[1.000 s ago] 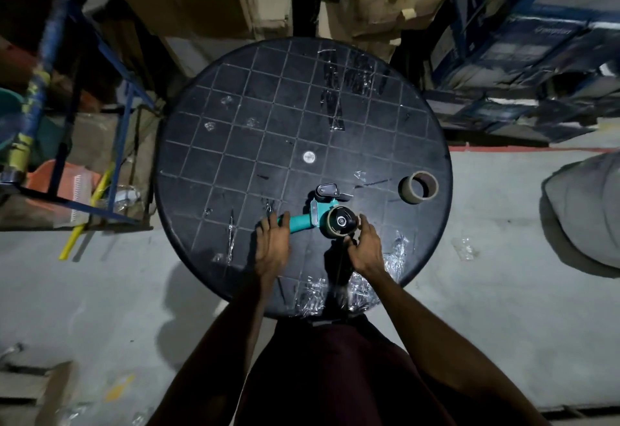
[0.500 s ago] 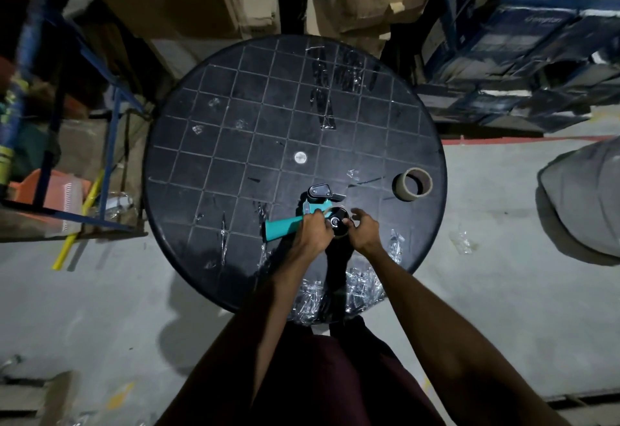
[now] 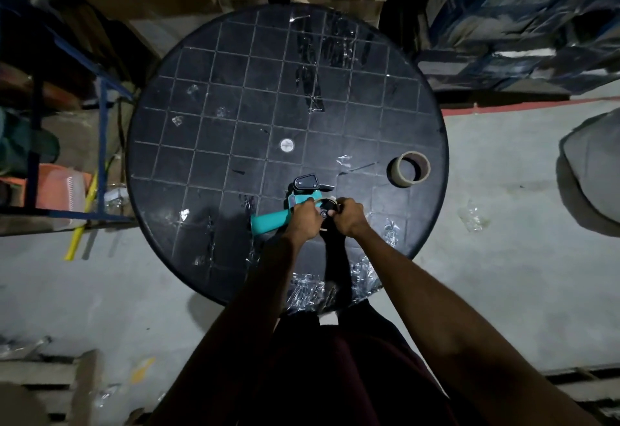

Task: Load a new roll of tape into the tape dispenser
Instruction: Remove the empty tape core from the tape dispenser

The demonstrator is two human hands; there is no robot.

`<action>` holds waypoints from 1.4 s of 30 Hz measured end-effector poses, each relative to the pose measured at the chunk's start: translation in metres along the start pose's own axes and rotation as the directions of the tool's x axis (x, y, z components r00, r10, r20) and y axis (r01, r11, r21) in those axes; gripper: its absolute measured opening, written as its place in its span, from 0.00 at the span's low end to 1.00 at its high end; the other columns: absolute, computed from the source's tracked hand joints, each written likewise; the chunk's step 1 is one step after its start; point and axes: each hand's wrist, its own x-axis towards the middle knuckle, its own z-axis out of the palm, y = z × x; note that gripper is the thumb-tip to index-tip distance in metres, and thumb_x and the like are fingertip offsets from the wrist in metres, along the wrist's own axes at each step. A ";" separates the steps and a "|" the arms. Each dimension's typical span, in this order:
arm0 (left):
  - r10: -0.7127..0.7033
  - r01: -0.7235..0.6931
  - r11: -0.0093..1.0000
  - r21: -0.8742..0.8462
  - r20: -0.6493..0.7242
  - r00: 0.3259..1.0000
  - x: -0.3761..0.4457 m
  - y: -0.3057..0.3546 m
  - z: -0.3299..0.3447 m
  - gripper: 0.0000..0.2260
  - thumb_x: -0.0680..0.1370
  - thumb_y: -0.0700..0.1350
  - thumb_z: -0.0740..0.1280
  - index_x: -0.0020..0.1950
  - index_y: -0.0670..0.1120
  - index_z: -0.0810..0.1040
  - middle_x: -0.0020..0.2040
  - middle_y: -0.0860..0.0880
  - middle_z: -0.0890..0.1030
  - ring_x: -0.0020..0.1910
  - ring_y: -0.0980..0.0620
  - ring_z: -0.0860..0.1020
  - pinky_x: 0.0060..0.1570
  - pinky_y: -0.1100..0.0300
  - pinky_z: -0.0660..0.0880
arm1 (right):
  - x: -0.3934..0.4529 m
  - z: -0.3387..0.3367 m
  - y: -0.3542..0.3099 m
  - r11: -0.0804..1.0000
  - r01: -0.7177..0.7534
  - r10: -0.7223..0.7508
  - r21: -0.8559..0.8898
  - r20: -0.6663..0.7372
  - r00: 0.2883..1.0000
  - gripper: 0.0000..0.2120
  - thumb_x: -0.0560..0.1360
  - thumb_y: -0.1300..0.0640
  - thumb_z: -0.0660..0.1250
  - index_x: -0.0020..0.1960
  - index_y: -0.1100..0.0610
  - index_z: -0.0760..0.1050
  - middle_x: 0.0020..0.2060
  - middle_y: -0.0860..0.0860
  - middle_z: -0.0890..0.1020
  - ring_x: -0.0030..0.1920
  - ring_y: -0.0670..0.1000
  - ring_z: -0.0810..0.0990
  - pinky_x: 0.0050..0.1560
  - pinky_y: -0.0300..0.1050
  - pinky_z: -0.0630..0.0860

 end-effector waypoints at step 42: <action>0.403 -0.450 0.665 0.596 0.220 0.888 0.027 -0.028 -0.060 0.50 0.70 0.40 0.79 0.83 0.51 0.50 0.83 0.44 0.50 0.81 0.40 0.54 0.74 0.48 0.62 | -0.048 0.023 -0.043 0.835 0.166 -0.165 -0.525 0.049 0.985 0.44 0.70 0.48 0.77 0.78 0.54 0.57 0.70 0.60 0.64 0.64 0.67 0.70 0.60 0.62 0.77</action>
